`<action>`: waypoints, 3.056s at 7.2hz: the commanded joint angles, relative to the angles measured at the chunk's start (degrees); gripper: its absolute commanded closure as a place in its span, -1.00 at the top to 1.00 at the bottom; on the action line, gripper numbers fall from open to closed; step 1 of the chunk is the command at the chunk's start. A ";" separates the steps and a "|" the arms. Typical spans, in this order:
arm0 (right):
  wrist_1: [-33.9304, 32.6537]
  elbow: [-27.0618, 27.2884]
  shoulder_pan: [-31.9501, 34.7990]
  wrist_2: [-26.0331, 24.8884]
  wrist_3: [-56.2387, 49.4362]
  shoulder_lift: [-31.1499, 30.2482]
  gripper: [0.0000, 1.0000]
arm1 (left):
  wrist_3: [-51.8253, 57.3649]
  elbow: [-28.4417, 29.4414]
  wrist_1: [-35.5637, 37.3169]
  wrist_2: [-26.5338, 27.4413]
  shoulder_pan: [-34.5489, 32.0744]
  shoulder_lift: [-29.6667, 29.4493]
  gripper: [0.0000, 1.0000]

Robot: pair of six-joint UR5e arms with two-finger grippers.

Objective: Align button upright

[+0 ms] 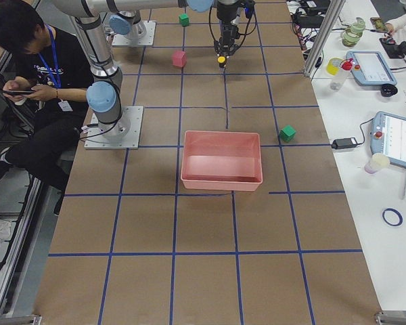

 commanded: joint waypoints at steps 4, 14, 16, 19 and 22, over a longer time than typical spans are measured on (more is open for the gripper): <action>0.00 0.00 0.00 0.00 0.00 0.00 1.00 | 3.12 0.60 0.41 -2.38 0.23 -3.60 -0.84; 0.09 0.09 0.00 0.00 -0.09 0.00 1.00 | 35.79 8.51 -4.13 19.54 0.32 13.05 1.00; 0.09 0.00 0.00 0.00 -0.17 0.00 1.00 | 52.71 9.22 -14.32 33.00 0.50 20.09 1.00; 0.09 0.09 0.00 0.00 -0.17 0.00 1.00 | 64.73 15.94 -22.04 39.73 1.37 24.97 1.00; 0.18 0.09 0.00 0.00 -0.17 0.00 1.00 | 62.45 16.77 -28.02 40.52 1.29 22.94 1.00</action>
